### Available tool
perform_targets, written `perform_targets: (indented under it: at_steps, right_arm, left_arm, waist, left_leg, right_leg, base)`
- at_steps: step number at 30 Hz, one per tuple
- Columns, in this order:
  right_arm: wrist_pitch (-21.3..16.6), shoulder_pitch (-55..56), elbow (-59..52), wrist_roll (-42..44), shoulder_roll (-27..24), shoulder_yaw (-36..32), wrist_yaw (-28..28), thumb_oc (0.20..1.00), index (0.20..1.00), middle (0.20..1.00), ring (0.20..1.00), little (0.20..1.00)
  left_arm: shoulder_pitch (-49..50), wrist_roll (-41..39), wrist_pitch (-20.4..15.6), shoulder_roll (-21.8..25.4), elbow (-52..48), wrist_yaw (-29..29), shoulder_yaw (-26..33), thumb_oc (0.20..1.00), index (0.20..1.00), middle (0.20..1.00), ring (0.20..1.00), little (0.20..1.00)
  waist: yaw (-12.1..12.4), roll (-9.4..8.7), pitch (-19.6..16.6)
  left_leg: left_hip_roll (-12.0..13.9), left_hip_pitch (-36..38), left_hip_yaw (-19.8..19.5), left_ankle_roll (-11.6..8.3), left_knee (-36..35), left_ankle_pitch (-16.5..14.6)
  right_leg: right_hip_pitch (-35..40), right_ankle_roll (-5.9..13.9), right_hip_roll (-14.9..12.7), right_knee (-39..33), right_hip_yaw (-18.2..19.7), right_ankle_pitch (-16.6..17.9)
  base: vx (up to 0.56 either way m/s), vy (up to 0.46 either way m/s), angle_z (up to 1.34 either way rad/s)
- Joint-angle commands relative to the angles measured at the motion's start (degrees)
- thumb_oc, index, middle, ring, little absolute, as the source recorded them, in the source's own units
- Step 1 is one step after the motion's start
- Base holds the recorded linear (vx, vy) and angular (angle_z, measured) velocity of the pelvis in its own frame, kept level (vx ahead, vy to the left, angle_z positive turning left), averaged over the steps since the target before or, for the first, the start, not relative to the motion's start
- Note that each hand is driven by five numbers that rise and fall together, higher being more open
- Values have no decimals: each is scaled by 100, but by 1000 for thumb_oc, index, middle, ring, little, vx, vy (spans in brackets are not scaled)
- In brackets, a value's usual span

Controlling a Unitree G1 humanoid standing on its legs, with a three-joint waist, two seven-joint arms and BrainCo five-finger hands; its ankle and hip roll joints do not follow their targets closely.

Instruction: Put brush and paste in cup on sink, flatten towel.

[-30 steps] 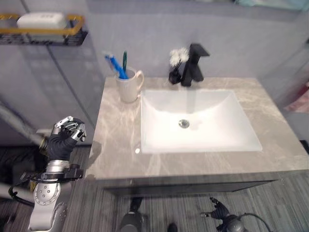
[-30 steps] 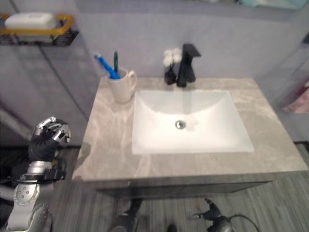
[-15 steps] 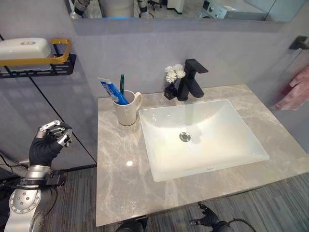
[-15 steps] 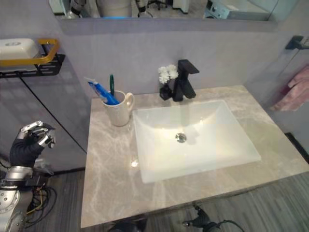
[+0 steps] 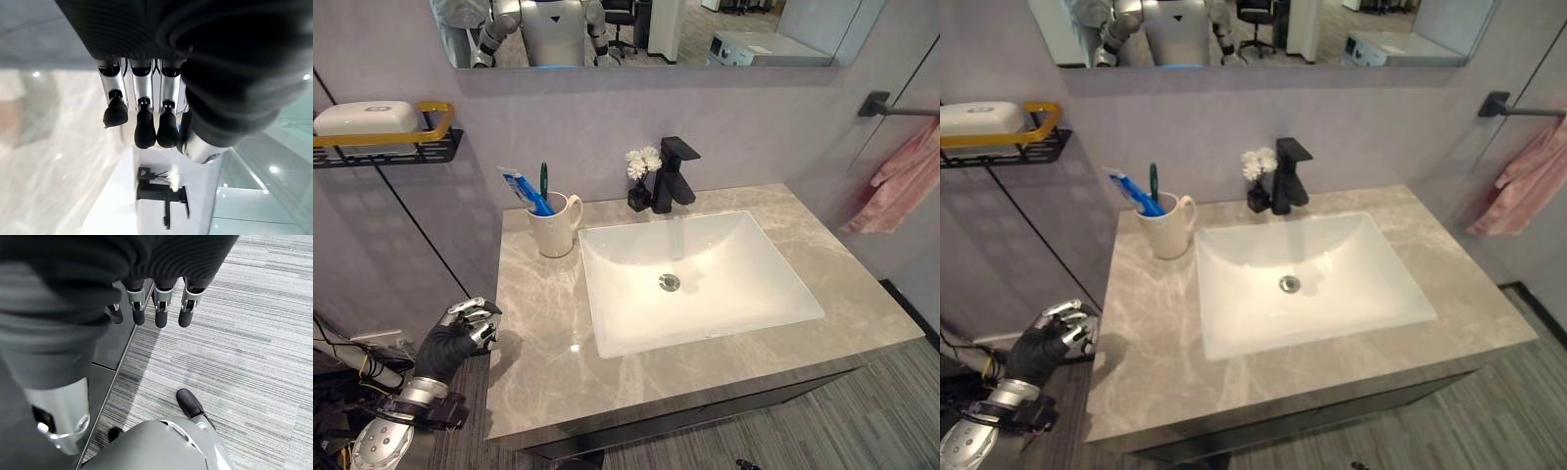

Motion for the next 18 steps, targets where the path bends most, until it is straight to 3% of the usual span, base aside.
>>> perform_targets:
  at_steps: [1, 10, 18]
  right_arm:
    - [-68, -400, -168, 38, -353, 273, -3, 1000, 1000, 1000, 1000, 1000]
    - [-27, -421, -311, 112, -660, 215, -40, 1000, 1000, 1000, 1000, 1000]
    - [7, -392, -489, 237, -801, 18, -56, 1000, 1000, 1000, 1000, 1000]
  left_arm:
    - [-354, -373, -104, 206, -252, -98, 24, 200, 200, 200, 200, 200]
    - [-787, -494, 15, 230, 414, 163, -364, 200, 200, 200, 200, 200]
    - [-971, -199, 33, 69, 825, 363, -259, 200, 200, 200, 200, 200]
  waist:
    - [-132, 12, 86]
    - [-402, 186, 129]
    - [-511, 266, 132]
  left_leg:
    - [201, -128, -232, 87, 192, -334]
    - [377, -439, -135, -30, -63, -88]
    - [422, -609, -81, -61, -63, -55]
  right_leg:
    - [-340, 160, -96, 33, 40, 145]
    - [-877, 139, 56, 33, 191, 197]
    - [-1100, 146, 84, 33, 267, 219]
  base:
    - [-14, -53, -5]
    - [-24, -37, -8]
    - [8, -2, -7]
